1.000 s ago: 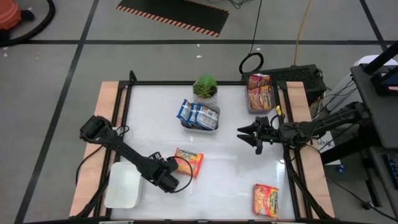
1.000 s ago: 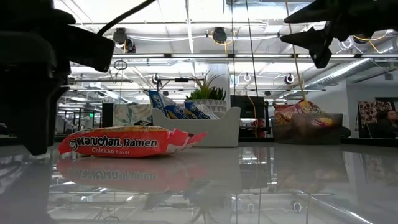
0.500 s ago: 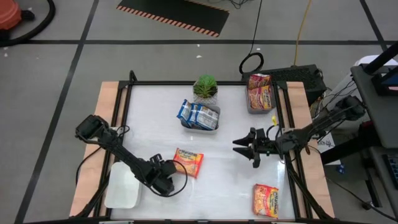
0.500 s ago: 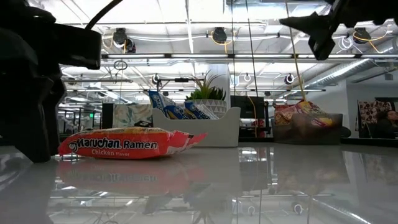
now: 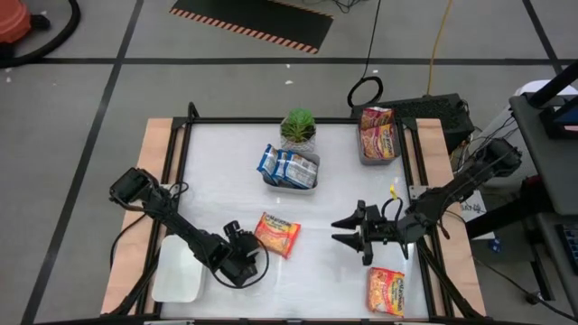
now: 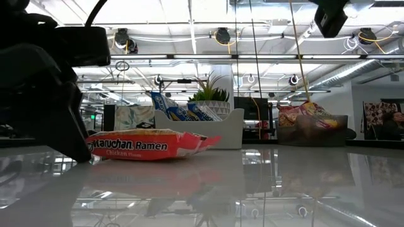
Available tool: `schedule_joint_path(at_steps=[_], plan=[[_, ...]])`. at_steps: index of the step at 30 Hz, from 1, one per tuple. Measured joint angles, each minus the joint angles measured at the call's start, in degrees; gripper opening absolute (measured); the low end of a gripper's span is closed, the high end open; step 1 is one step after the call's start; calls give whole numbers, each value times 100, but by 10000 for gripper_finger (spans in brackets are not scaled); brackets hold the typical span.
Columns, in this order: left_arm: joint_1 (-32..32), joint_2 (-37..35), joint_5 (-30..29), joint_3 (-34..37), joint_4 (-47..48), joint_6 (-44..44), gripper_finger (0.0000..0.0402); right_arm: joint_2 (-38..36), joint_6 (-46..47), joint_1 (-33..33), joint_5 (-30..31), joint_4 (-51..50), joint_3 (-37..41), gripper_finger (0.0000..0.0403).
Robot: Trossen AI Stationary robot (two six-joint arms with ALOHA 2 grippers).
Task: Sort Maruchan noodles
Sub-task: Put the left orange noodle pack into the white bin
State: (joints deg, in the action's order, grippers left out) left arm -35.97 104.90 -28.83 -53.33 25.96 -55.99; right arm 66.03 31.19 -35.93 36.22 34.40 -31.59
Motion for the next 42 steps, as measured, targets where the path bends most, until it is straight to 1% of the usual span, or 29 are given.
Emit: schedule_joint_path(at_steps=[3, 6, 10, 14, 15, 16, 19, 24, 28, 33, 37, 42], plan=[[13, 1, -122, 3, -33, 263, 219, 154, -10, -117, 0, 11, -140, 169], [69, 3, -145, 5, -130, 514, 184, 240, -25, -213, 14, 11, -194, 169], [101, 13, -207, 17, -367, 779, 114, 313, -4, -343, 272, -13, -195, 169], [65, 29, -455, 27, -510, 879, 37, 326, 59, -409, 309, 3, -195, 169], [56, 36, -517, 29, -511, 879, 21, 325, 74, -411, 310, 9, -195, 169], [42, 36, -570, 31, -503, 879, 12, 325, 80, -421, 316, 8, -195, 169], [0, 36, -663, 36, -486, 894, 8, 325, 90, -432, 423, 7, -195, 169], [-156, 36, -733, -8, -403, 1058, 6, 325, 84, -432, 433, -33, -195, 169], [-266, 34, -734, -142, -391, 1445, 5, 325, 73, -411, 438, -174, -195, 169], [-426, 27, -796, -373, -310, 2105, 5, 325, 178, -295, 442, -587, -138, 169], [-603, 25, -1263, -691, 69, 2266, 4, 325, 530, -180, 431, -689, -29, 169], [-812, 16, -1864, -1173, 896, 2216, 4, 325, 672, -82, 429, -685, 6, 169]])
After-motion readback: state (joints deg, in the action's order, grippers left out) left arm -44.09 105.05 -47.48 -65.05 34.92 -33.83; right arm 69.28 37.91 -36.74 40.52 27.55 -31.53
